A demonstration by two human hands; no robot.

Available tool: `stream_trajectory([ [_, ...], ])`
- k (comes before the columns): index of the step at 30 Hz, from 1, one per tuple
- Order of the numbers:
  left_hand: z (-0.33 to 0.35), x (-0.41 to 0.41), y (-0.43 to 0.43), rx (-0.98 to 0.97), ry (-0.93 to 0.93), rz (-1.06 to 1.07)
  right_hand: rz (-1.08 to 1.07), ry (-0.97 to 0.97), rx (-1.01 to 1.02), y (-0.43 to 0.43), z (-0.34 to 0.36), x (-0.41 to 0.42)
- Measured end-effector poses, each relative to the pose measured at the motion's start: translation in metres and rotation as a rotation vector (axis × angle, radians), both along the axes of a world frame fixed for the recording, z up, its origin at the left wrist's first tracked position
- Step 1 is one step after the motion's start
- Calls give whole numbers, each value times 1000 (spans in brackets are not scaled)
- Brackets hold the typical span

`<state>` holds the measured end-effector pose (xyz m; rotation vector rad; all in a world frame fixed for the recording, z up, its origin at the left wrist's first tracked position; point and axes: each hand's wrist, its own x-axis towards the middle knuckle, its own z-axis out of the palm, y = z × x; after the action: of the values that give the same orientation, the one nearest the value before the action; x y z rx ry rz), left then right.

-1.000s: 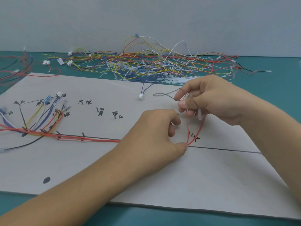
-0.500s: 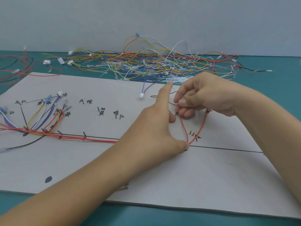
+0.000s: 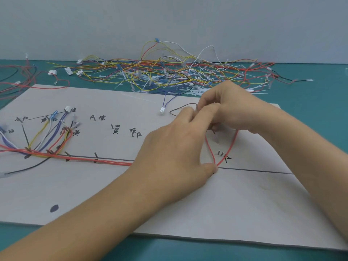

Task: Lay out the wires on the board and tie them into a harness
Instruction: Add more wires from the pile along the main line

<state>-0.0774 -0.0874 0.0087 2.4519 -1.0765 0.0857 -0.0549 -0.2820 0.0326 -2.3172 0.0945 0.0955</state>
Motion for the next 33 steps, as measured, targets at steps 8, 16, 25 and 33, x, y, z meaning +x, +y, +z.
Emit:
stream_trajectory([
  [8, 3, 13, 1, 42, 210, -77, 1, -46, -133, 3, -1, 4],
  [16, 2, 22, 2, 52, 196, -92, -14, -83, -222, 7, -2, 3],
  [25, -1, 19, 3, 4, 152, -45, -98, 9, 23, 4, 5, -17],
  [33, -1, 8, 3, -20, 51, -35, -152, 38, 12, 23, 0, -12],
])
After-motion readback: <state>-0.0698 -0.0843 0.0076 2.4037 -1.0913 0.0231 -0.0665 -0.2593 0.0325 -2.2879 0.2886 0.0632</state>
